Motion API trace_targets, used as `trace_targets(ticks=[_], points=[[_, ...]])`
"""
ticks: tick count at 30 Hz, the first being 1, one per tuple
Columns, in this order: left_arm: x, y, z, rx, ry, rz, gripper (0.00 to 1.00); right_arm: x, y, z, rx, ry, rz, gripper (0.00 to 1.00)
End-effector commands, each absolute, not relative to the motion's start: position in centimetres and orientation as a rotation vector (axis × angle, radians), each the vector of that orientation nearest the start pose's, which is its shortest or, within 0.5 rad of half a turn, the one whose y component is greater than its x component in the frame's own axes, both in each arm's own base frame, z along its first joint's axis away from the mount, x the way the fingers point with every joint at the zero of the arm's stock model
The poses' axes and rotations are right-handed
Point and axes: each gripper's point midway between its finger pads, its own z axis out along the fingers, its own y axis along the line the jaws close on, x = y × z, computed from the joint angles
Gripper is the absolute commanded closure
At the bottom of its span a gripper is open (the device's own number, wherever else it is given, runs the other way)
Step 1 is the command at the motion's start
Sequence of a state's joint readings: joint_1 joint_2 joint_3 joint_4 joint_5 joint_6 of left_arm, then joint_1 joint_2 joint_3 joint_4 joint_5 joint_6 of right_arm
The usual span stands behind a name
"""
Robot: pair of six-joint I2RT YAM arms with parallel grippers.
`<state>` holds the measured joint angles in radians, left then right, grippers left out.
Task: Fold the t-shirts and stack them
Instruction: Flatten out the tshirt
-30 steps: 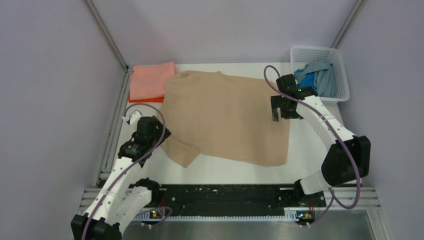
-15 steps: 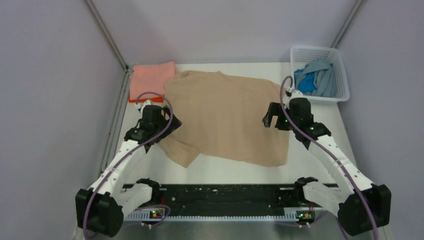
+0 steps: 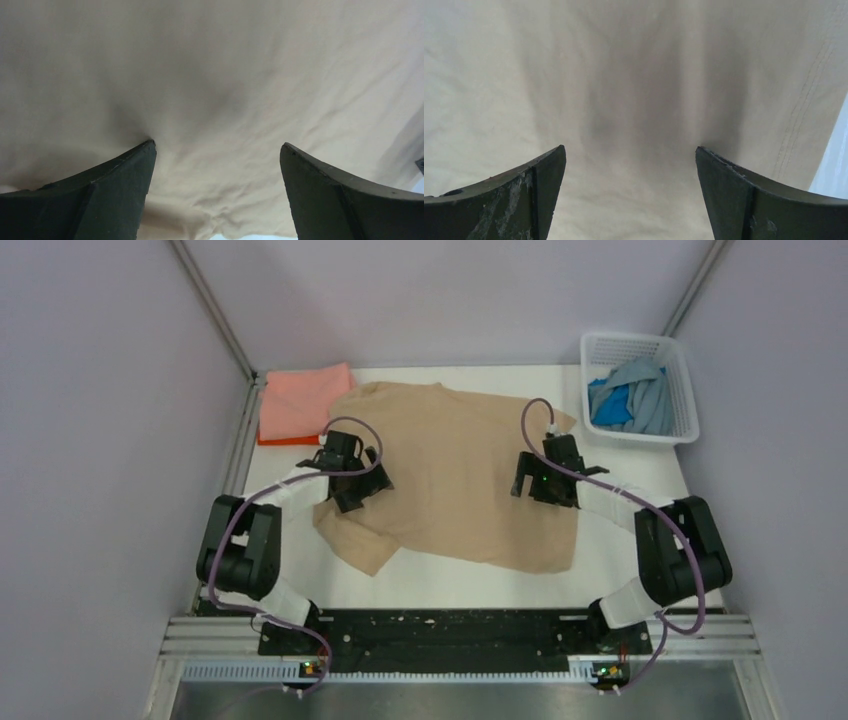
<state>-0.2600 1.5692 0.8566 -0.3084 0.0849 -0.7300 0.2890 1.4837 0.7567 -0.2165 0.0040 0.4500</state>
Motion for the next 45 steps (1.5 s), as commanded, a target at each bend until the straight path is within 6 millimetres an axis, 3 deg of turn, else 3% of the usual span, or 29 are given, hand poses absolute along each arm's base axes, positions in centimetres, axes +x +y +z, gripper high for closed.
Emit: trace_targets(ticks=[1,7,12,17,21,24,27,31,35,38,41,45], points=[[34.8,-15.2,3.2,-0.523,2.584,-0.551,0.03,34.2,9.9,2.5,0.289,2.506,0.147,0.01],[37.8,-17.9,2.1,-0.449,2.603,-0.582,0.03,36.7,7.4,1.8,0.359,2.495,-0.013,0.01],[41.4,-21.7,3.4,-0.353,2.57,-0.661,0.03,39.8,6.8,3.1,0.361,2.442,-0.056,0.01],[43.5,-23.1,5.8,-0.282,2.531,-0.595,0.03,41.1,6.2,7.3,0.331,2.343,-0.084,0.01],[42.6,-22.6,10.6,-0.242,2.426,-0.573,0.03,39.7,5.9,11.2,0.353,2.237,-0.025,0.01],[40.3,-20.9,13.7,-0.253,2.346,-0.516,0.01,37.7,6.1,13.4,0.389,2.151,0.074,0.01],[37.1,-17.8,14.6,-0.35,2.302,-0.434,0.01,35.2,6.1,14.0,0.425,2.108,0.15,0.01],[32.2,-11.4,13.1,-0.585,2.274,-0.196,0.01,32.9,6.4,14.1,0.422,2.078,0.224,0.01],[28.3,-7.2,11.0,-0.705,2.256,-0.095,0.01,32.3,6.8,14.7,0.416,2.055,0.271,0.01],[27.6,-5.6,9.9,-0.773,2.242,-0.13,0.01,32.2,7.1,14.6,0.405,2.065,0.29,0.01],[28.2,-5.4,8.6,-0.798,2.253,-0.232,0.01,32.2,7.2,14.1,0.404,2.082,0.29,0.01],[29.4,-5.6,6.8,-0.799,2.311,-0.227,0.14,32.2,7.3,13.9,0.401,2.099,0.286,0.01]])
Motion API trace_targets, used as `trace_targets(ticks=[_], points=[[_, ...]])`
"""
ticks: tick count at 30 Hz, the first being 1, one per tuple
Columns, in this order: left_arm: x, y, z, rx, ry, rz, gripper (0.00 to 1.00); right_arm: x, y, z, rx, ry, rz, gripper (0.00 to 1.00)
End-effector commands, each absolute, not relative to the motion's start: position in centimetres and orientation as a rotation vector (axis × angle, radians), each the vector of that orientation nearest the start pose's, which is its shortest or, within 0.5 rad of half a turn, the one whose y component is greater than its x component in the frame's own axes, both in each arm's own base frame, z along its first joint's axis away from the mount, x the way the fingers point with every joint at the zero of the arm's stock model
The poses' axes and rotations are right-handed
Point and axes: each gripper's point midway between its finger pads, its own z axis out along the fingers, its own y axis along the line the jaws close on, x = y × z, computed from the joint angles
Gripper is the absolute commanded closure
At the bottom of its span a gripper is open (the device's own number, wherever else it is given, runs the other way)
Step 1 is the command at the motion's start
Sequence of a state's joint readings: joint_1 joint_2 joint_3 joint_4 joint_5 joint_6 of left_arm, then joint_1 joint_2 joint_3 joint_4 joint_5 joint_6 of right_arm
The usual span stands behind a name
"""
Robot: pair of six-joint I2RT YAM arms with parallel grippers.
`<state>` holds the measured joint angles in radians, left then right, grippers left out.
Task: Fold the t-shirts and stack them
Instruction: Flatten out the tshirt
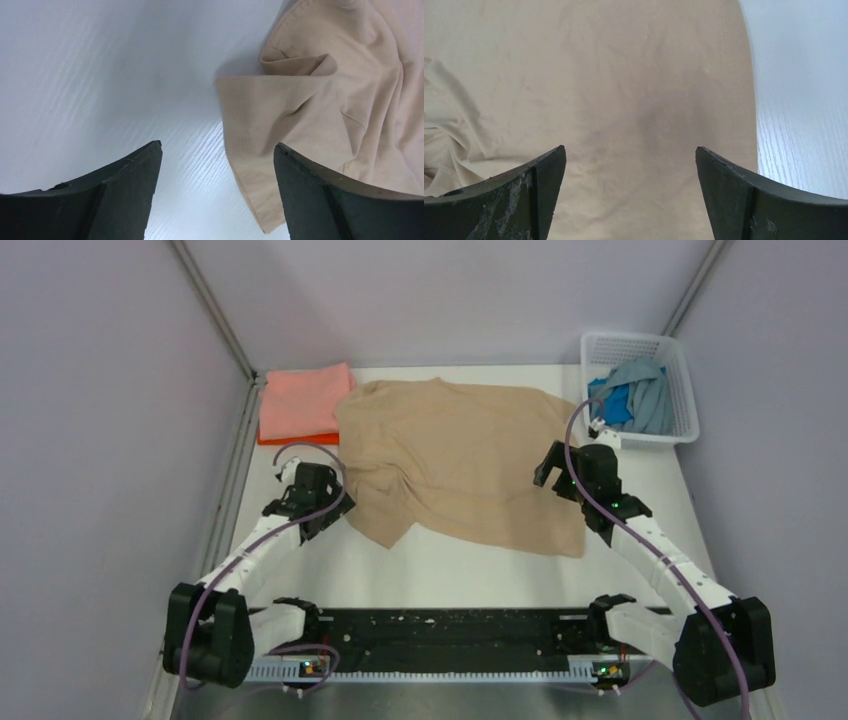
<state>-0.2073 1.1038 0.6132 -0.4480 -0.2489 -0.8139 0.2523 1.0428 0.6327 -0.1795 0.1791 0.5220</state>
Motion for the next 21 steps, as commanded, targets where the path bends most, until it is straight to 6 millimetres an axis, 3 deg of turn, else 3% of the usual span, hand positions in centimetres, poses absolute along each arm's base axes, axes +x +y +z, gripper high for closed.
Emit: trace_targets(ticks=[1,6,10,13,19,21], points=[[29.7,-5.7,6.4,-0.799,2.327,-0.219,0.17,32.2,7.2,13.9,0.404,2.1,0.281,0.01],[30.4,-6.2,4.1,-0.81,2.413,-0.202,0.32,32.1,7.0,13.7,0.408,2.101,0.266,0.02],[30.3,-6.4,2.7,-0.822,2.468,-0.185,0.33,32.2,6.8,13.7,0.417,2.099,0.254,0.02],[30.3,-6.4,1.4,-0.847,2.499,-0.157,0.4,32.2,6.7,13.7,0.419,2.1,0.25,0.02],[30.4,-6.6,0.0,-0.882,2.537,-0.145,0.68,32.3,6.6,13.8,0.431,2.097,0.241,0.02],[30.2,-6.4,-0.2,-0.895,2.549,-0.116,0.91,32.4,6.5,13.9,0.434,2.09,0.238,0.02]])
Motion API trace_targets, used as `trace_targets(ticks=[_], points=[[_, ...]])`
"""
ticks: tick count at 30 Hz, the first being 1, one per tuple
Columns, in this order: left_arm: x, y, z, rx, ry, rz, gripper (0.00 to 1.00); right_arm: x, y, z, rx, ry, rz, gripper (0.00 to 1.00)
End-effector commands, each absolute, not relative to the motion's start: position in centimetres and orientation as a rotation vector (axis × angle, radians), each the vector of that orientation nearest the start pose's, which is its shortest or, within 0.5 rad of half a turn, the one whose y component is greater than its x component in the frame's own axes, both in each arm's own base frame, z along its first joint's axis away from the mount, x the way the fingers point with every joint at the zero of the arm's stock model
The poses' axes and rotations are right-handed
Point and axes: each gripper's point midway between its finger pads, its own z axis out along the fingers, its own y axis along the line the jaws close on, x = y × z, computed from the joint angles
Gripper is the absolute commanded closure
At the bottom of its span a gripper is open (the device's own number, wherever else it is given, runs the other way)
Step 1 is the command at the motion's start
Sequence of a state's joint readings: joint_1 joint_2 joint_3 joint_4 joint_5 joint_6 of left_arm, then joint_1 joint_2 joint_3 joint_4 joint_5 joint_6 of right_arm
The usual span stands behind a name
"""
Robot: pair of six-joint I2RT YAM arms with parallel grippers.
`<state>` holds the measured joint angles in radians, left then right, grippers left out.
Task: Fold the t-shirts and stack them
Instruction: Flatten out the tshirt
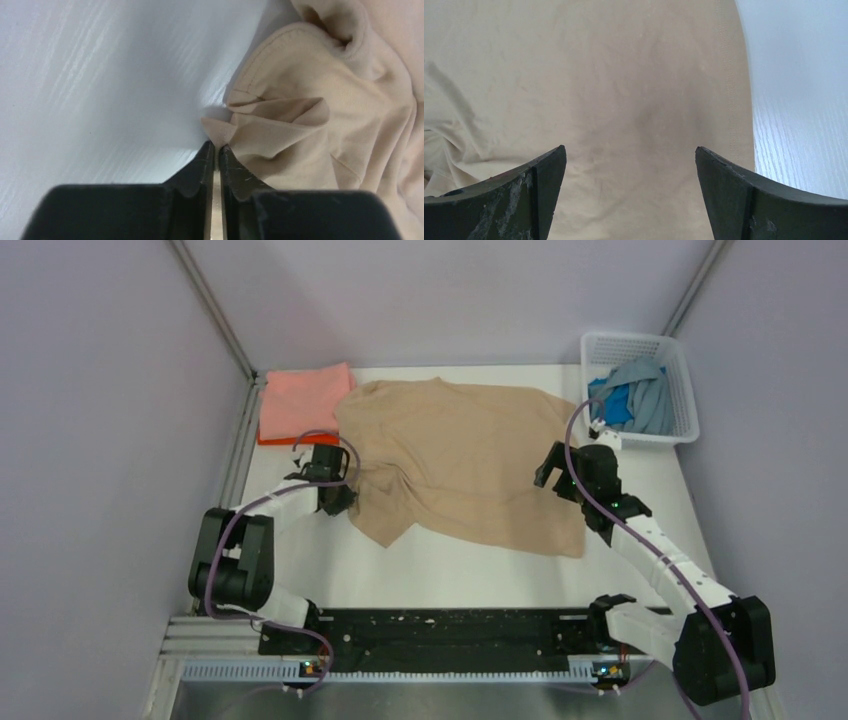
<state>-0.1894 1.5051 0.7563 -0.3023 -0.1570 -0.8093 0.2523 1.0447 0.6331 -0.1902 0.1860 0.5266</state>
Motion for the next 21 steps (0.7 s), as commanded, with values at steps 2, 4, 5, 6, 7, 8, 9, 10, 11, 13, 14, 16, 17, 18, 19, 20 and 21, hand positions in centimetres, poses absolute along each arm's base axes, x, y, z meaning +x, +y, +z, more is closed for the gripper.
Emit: trace_targets(ticks=[2,4,5,6,7,8,9,10,11,13,14,16,17,18,19,20,21], points=[[30.1,-6.3,-0.2,-0.905,2.555,-0.108,1.0,32.6,6.4,13.9,0.438,2.082,0.232,0.02],[29.6,-6.2,-0.2,-0.924,2.569,-0.092,1.0,32.9,6.5,13.9,0.435,2.073,0.237,0.02],[29.2,-6.1,-0.2,-0.932,2.579,-0.082,1.0,33.0,6.6,13.8,0.432,2.072,0.243,0.02],[28.7,-5.9,-0.2,-0.94,2.59,-0.062,1.0,33.0,6.7,13.8,0.43,2.071,0.249,0.02],[28.1,-5.7,-0.2,-0.953,2.599,-0.037,1.0,32.9,6.7,13.6,0.43,2.075,0.247,0.02],[27.3,-5.4,-0.1,-0.972,2.606,-0.013,1.0,32.8,6.6,13.3,0.427,2.079,0.242,0.02],[26.3,-5.1,-0.2,-0.992,2.622,0.02,1.0,32.6,6.4,13.1,0.426,2.081,0.23,0.02],[25.3,-4.8,-0.1,-1.009,2.632,0.047,1.0,32.5,6.2,12.9,0.424,2.082,0.213,0.02],[24.3,-4.6,0.1,-1.024,2.632,0.073,1.0,32.4,5.9,12.8,0.422,2.08,0.197,0.02],[21.9,-4.1,0.8,-1.06,2.626,0.133,1.0,32.5,5.6,12.9,0.429,2.068,0.176,0.02],[20.8,-4.1,1.1,-1.076,2.623,0.142,1.0,32.6,5.5,13.1,0.432,2.063,0.176,0.02],[18.5,-4.4,1.8,-1.094,2.609,0.139,1.0,32.7,5.5,13.2,0.434,2.061,0.176,0.02],[17.4,-4.5,2.1,-1.116,2.593,0.142,1.0,32.8,5.4,13.0,0.443,2.062,0.166,0.02],[16.1,-4.6,2.3,-1.136,2.582,0.135,1.0,32.7,5.2,12.9,0.463,2.063,0.159,0.02],[14.9,-4.6,2.3,-1.162,2.569,0.136,1.0,32.7,5.0,12.8,0.479,2.061,0.15,0.02],[13.8,-4.7,2.3,-1.199,2.551,0.109,1.0,32.6,4.7,12.7,0.496,2.063,0.134,0.02],[13.3,-5.2,2.1,-1.19,2.551,0.045,1.0,32.4,4.4,12.5,0.513,2.067,0.112,0.02]])
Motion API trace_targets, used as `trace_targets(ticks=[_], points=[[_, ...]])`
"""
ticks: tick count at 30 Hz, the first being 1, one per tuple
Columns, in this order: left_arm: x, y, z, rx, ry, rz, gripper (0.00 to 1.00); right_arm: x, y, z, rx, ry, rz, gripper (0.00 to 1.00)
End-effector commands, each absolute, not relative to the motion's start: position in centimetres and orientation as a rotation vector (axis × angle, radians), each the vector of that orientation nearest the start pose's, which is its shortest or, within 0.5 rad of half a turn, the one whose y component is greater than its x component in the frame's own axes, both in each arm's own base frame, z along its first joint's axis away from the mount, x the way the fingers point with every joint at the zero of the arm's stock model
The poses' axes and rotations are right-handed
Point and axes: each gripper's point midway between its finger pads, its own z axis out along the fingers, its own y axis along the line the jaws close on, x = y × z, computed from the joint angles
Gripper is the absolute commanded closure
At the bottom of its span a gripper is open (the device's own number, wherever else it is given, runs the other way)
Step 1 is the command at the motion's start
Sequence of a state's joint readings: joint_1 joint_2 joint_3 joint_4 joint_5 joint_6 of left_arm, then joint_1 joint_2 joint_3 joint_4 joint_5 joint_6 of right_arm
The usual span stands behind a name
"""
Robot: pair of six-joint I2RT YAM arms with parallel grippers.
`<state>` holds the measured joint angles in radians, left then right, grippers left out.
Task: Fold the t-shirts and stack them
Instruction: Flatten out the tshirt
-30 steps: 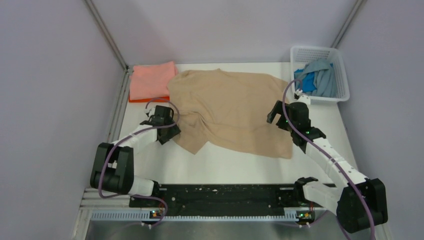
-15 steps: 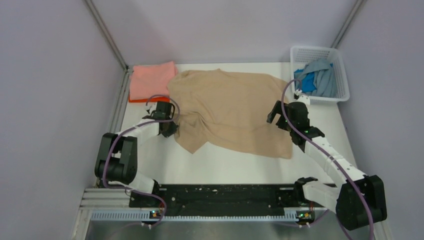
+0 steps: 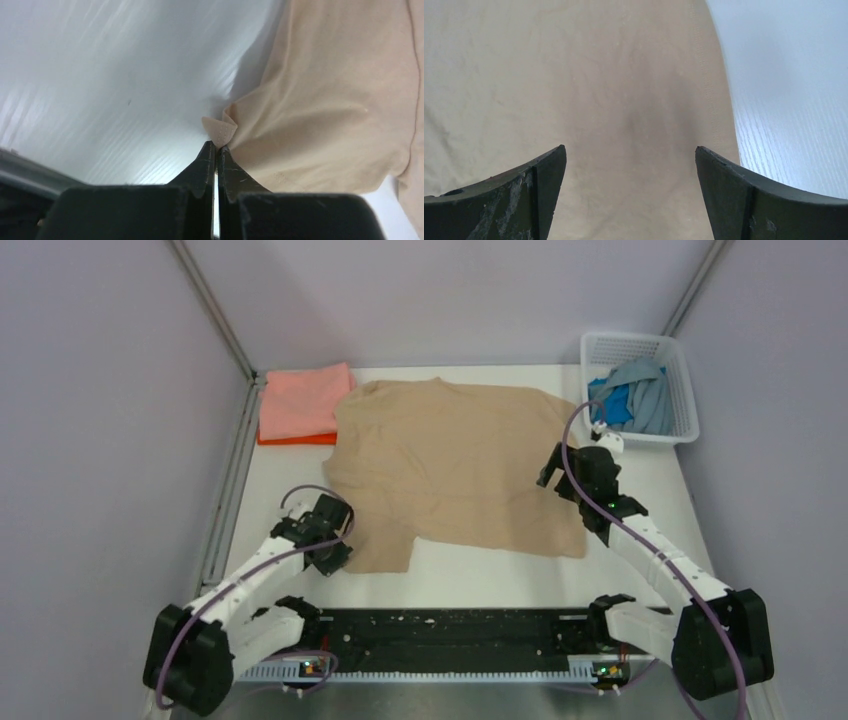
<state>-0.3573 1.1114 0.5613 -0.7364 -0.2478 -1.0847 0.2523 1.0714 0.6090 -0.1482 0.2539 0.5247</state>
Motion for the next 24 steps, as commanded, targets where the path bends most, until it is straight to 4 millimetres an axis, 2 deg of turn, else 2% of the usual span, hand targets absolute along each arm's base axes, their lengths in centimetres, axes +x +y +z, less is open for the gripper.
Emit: trace_targets(ticks=[1,4,10,14,18,22,24], points=[[12.8,-5.8,1.9,-1.204,2.543,-0.042,1.0,32.0,4.1,12.4,0.532,2.076,0.095,0.02],[13.1,-7.2,1.5,-1.203,2.473,-0.261,1.0,30.0,3.3,11.4,0.583,2.144,0.042,0.03],[13.6,-6.3,4.5,-1.129,2.377,-0.302,1.0,24.0,1.2,9.3,0.725,2.242,-0.06,0.03],[14.0,-6.7,4.8,-1.08,2.379,-0.336,1.0,20.8,1.2,7.9,0.796,2.299,-0.039,0.05],[14.3,-6.7,4.9,-1.055,2.367,-0.34,1.0,19.9,2.5,6.7,0.907,2.304,0.077,0.14],[14.7,-6.4,5.2,-1.025,2.344,-0.332,1.0,18.5,2.7,4.4,0.97,2.346,0.076,0.24],[14.9,-6.5,5.4,-1.014,2.34,-0.337,1.0,18.4,2.5,3.9,0.989,2.335,0.066,0.29]])
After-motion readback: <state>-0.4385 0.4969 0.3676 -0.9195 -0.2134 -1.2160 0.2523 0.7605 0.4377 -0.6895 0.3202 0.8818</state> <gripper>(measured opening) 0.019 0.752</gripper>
